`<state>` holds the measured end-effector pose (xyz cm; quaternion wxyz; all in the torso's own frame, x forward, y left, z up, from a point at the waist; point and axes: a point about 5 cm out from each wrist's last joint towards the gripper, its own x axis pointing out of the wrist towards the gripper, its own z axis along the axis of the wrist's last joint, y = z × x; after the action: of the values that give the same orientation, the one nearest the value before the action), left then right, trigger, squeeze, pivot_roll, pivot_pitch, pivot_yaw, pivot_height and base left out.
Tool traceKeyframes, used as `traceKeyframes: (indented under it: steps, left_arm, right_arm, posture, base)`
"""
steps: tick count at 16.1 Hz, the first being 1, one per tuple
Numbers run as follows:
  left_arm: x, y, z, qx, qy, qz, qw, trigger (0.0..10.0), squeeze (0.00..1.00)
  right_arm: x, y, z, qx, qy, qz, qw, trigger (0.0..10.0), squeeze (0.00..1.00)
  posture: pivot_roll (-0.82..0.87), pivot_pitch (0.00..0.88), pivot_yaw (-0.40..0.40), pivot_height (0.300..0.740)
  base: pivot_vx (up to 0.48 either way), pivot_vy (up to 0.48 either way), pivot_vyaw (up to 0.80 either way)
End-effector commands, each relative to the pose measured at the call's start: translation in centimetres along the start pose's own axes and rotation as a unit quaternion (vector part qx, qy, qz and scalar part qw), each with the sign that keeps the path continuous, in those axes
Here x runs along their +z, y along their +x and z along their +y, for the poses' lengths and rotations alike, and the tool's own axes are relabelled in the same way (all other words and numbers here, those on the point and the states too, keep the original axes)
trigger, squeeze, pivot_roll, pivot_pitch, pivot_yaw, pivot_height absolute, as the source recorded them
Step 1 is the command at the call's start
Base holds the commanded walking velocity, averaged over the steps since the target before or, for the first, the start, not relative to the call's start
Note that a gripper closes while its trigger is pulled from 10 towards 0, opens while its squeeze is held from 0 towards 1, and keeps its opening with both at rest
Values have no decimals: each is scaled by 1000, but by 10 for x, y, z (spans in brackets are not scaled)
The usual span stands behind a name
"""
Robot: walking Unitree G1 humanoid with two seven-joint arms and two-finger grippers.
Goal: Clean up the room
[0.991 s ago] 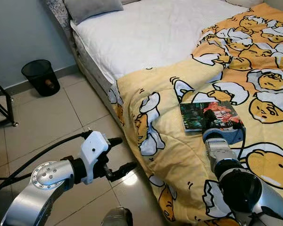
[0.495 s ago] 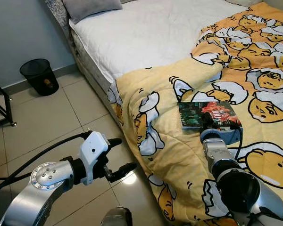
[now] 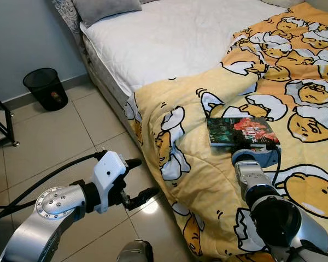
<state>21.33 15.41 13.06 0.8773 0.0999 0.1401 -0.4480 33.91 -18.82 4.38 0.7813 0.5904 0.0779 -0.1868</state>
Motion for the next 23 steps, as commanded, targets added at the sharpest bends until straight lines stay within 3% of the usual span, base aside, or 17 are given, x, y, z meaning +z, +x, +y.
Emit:
traceKeyframes:
  steps: [1,9,13,18,19,21,22,23]
  left_arm:
    - [1,1,0,-3,2,1,1000,10000,392]
    - [2,10,1,-7,5,-5,1000,10000,396]
    - [0,16,4,7,3,-18,1000,10000,396]
    - [4,26,16,67,-4,-57,996,10000,392]
    - [6,28,22,95,-6,-66,993,10000,392]
    - [7,31,26,116,-8,-74,990,10000,392]
    - [8,35,31,137,-12,-84,987,10000,388]
    - [8,36,33,148,-13,-87,985,10000,392]
  right_arm:
    - [-3,2,7,6,-6,7,1000,0,0]
    - [2,3,8,9,-10,3,1000,0,0]
    - [4,4,13,15,-17,3,1000,0,0]
    - [7,5,22,69,-155,26,985,0,0]
    - [12,4,22,88,-205,21,975,0,0]
    - [18,3,23,107,-246,5,963,0,0]
    - [27,1,26,127,-297,-21,946,0,0]
    - [31,-1,27,137,-320,-33,937,0,0]
  posture:
    - [344,100,43,740]
    - [327,61,37,740]
    - [276,0,30,740]
    - [155,0,40,740]
    - [122,0,46,740]
    - [105,0,46,740]
    - [92,0,46,740]
    - [84,0,47,740]
  base:
    - [0,0,0]
    - [0,0,0]
    - [0,0,0]
    - [0,0,0]
    - [0,0,0]
    - [0,0,0]
    - [0,0,0]
    - [0,0,0]
